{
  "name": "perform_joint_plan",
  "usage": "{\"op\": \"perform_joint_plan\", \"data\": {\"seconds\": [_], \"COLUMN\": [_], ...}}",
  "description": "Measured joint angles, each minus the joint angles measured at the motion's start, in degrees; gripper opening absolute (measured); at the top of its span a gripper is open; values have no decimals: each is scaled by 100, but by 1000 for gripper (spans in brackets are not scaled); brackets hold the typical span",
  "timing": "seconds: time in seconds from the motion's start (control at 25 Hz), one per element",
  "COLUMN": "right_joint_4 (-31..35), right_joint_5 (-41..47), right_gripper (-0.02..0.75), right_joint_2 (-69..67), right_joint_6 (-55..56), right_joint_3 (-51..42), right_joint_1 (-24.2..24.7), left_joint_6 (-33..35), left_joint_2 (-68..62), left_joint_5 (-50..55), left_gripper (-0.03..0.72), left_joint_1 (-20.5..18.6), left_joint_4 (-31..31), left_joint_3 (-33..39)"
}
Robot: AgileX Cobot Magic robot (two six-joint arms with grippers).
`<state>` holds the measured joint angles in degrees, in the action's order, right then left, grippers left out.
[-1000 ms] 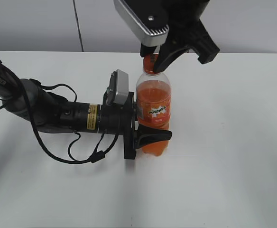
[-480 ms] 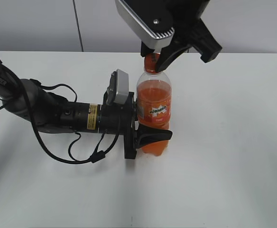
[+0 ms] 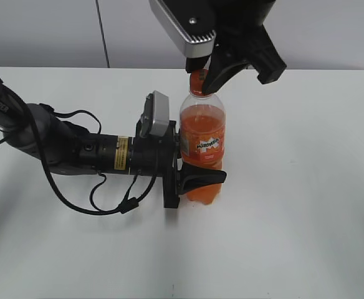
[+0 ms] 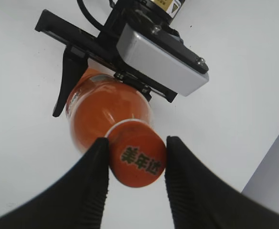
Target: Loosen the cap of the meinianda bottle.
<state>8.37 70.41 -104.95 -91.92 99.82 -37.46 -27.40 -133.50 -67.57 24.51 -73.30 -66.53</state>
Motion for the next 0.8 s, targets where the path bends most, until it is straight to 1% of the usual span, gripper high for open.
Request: {"op": "perform_joint_plan", "data": {"seconds": [0.2,0.44,0.64,0.8], "right_joint_4": [-4,-4,21,90], "right_joint_5": [-7,-7,-9,-9], "right_gripper": [301,305,355,368], "right_joint_2": [0,0,0,0], "right_joint_6": [200,308,540,753], "right_joint_3": [0,0,0,0], "right_joint_1": [0,0,-6,-6], "left_joint_6": [-19,-25,-40,-43], "left_joint_2": [0,0,0,0], "left_joint_5": [0,5,35,35], "left_gripper": [390,390,387,387], "left_joint_1": [0,0,11,11], "left_joint_4": [5,5,16,16], "left_joint_3": [0,0,0,0]}}
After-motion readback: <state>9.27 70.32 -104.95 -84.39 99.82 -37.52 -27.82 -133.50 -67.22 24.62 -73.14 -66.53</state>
